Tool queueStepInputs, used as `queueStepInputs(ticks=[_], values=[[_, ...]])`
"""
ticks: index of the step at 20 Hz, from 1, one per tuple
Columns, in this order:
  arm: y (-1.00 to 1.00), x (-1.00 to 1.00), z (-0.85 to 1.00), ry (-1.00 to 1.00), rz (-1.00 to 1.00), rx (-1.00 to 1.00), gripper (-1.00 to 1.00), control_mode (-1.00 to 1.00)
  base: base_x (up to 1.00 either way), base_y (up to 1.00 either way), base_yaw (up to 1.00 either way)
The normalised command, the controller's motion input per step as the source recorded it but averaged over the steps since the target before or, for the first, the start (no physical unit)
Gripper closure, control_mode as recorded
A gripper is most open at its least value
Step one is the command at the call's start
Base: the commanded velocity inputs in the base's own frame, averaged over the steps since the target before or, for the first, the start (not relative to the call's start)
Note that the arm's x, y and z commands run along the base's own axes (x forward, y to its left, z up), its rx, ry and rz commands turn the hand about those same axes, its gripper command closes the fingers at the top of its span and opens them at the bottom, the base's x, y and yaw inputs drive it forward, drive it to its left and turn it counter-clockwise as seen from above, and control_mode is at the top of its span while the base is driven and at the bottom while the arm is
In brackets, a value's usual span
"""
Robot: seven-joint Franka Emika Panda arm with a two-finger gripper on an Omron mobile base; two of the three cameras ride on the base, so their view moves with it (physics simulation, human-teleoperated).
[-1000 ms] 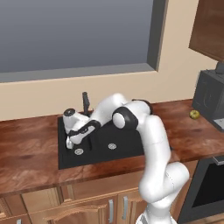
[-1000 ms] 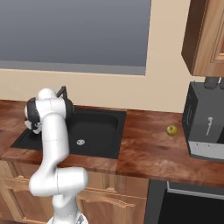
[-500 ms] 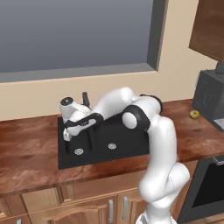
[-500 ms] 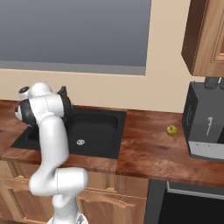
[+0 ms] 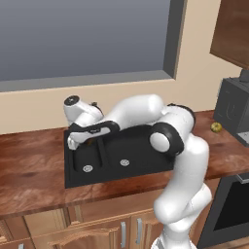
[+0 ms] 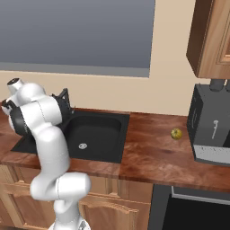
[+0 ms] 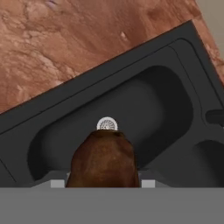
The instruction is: Turn on the sink faucet. Then move the sweet potato from the counter to the sink. Turn off the sink. Move the vegetable from the sink to the pot next to the stove. Finally move the pot to the rear left burner.
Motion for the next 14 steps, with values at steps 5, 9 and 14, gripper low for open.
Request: queueStepInputs(ticks=[5,9,14], values=[[-0.34,-0.5,0.6,0.0,-0.08,0.0,1.0,-1.0,0.0,0.0,0.0],[-0.42,-0.49,0.52,0.0,-0.08,0.01,1.0,-1.0,0.0,0.0,0.0],[-0.46,-0.51,0.46,0.0,-0.07,0.01,1.0,-1.0,0.0,0.0,0.0]])
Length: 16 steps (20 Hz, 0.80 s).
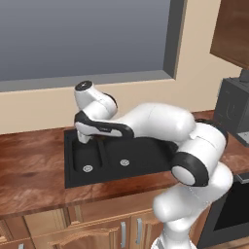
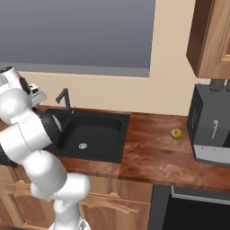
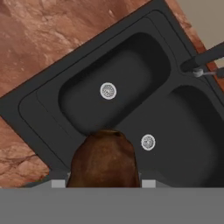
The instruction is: Turn on the sink faucet. Then move the sweet potato from the counter to the sink. Turn off the sink. Move the vegetable from the sink to the pot next to the stove. Finally move the pot to the rear left burner.
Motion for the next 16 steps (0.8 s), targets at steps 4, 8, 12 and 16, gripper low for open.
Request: queueStepInputs(ticks=[4,8,12,16], values=[[-0.54,-0.58,0.4,0.0,-0.05,0.02,1.0,-1.0,0.0,0.0,0.0],[-0.58,-0.52,0.26,0.0,-0.02,0.04,1.0,-1.0,0.0,0.0,0.0],[-0.16,-0.07,0.0,0.01,0.0,0.02,1.0,-1.0,0.0,0.0,0.0],[0.0,0.0,0.0,0.01,0.0,0.0,1.0,-1.0,0.0,0.0,0.0]])
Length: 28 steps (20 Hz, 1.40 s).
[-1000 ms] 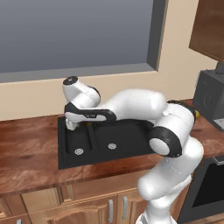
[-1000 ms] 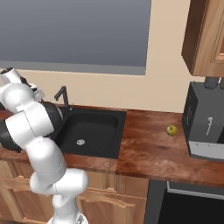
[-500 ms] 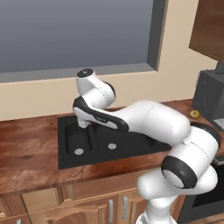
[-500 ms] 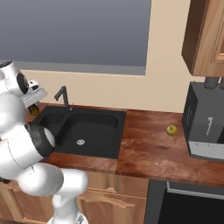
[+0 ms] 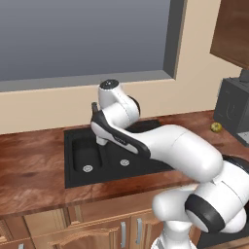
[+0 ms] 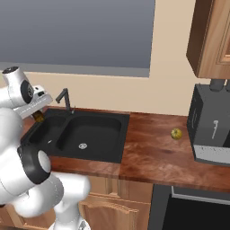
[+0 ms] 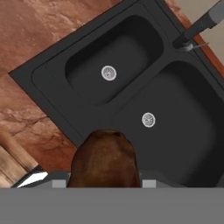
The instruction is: Turn on the sink faucet. Then move the sweet potato from the counter to the sink. Turn off the sink. Move the vegetable from the sink to the pot next to the stove. Finally move the pot to the rear left burner.
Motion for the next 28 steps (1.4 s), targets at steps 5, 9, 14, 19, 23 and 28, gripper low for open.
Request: queueStepInputs(ticks=[5,9,14,19,23,28], values=[[0.0,-0.1,0.0,-0.04,-0.01,0.0,1.0,-1.0,0.0,0.0,0.0],[-0.06,-0.28,0.0,-0.07,-0.07,0.0,1.0,1.0,-0.14,-0.04,-0.03],[0.0,0.0,0.0,0.0,0.0,0.0,1.0,1.0,-0.71,-0.26,-0.25],[0.0,0.0,0.0,0.0,0.0,0.0,1.0,1.0,-0.53,-0.25,-0.41],[0.0,0.0,0.0,0.0,0.0,0.0,1.0,1.0,-0.39,-0.21,-0.48],[0.0,0.0,0.0,0.0,0.0,0.0,1.0,1.0,-0.29,-0.1,-0.51]])
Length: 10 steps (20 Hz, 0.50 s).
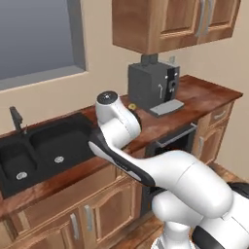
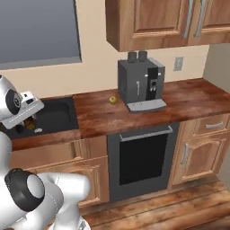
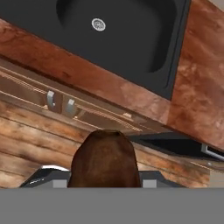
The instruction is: Turn on the sink faucet. Then move the sweet potato from the counter to the sink. Turn off the sink. Move the vegetable from the sink to the pot next to the stove. Finally move the pot to the rear left burner.
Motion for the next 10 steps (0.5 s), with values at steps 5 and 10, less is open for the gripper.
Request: queueStepInputs(ticks=[5,10], values=[[0.0,0.0,0.0,0.0,0.0,0.0,1.0,1.0,-0.26,-0.03,-0.51],[0.0,0.0,0.0,0.0,0.0,0.0,1.0,1.0,-0.22,0.0,-0.53]])
